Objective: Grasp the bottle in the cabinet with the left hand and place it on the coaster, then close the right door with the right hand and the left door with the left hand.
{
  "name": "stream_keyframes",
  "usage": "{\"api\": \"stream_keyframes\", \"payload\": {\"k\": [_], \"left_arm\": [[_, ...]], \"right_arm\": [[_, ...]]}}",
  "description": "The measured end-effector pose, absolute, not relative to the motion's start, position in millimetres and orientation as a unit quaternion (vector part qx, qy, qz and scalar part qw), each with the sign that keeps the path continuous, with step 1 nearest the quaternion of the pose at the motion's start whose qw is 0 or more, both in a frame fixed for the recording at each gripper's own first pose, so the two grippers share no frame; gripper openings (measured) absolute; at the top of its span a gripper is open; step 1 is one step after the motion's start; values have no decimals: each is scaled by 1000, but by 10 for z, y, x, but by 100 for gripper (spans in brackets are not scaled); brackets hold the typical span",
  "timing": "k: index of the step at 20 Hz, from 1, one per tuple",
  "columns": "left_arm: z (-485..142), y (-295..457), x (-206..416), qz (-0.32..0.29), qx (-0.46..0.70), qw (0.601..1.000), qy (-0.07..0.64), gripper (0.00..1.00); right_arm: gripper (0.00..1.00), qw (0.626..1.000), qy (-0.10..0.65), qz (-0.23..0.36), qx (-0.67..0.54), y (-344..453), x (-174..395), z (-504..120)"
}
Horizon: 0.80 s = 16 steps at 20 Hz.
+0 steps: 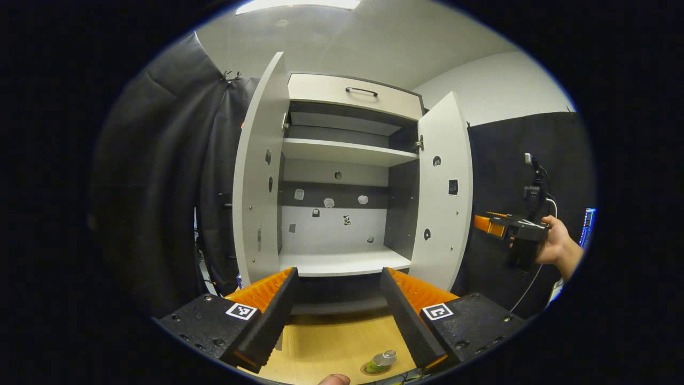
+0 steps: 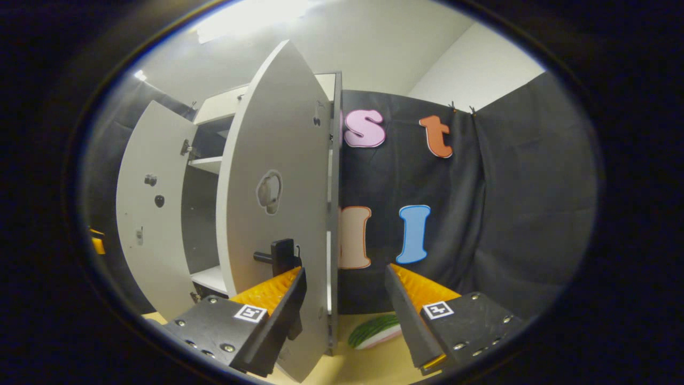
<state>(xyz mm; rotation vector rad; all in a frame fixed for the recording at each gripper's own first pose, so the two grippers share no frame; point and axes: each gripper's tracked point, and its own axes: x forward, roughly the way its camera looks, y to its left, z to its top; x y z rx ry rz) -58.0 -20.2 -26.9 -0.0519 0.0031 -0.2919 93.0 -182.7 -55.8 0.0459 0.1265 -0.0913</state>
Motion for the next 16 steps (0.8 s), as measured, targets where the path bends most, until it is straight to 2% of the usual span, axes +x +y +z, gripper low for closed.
{"api": "stream_keyframes", "payload": {"k": [3, 4, 5, 9, 11, 12, 16], "left_arm": [[-255, -163, -536, -144, -26, 989, 1, 96], [-243, -155, -527, -144, -25, 989, 1, 97], [-224, -120, -534, -142, -23, 990, 0, 96], [-197, 5, -512, -134, -15, 991, -5, 96], [-199, 70, -500, -130, -16, 991, -5, 96], [-215, 91, -498, -128, -18, 992, -3, 96], [-237, 189, -496, -118, -20, 993, -2, 96]], "right_arm": [[88, 997, 67, -26, 36, -1639, 974, -576], [91, 997, 65, -25, 34, -1599, 996, -575], [88, 997, 64, -27, 32, -1589, 1021, -576], [91, 995, 70, -50, 48, -1607, 1097, -624], [88, 995, 69, -44, 56, -1557, 1121, -626], [91, 995, 69, -43, 58, -1531, 1142, -624], [91, 994, 71, -38, 68, -1416, 1212, -640]]}}
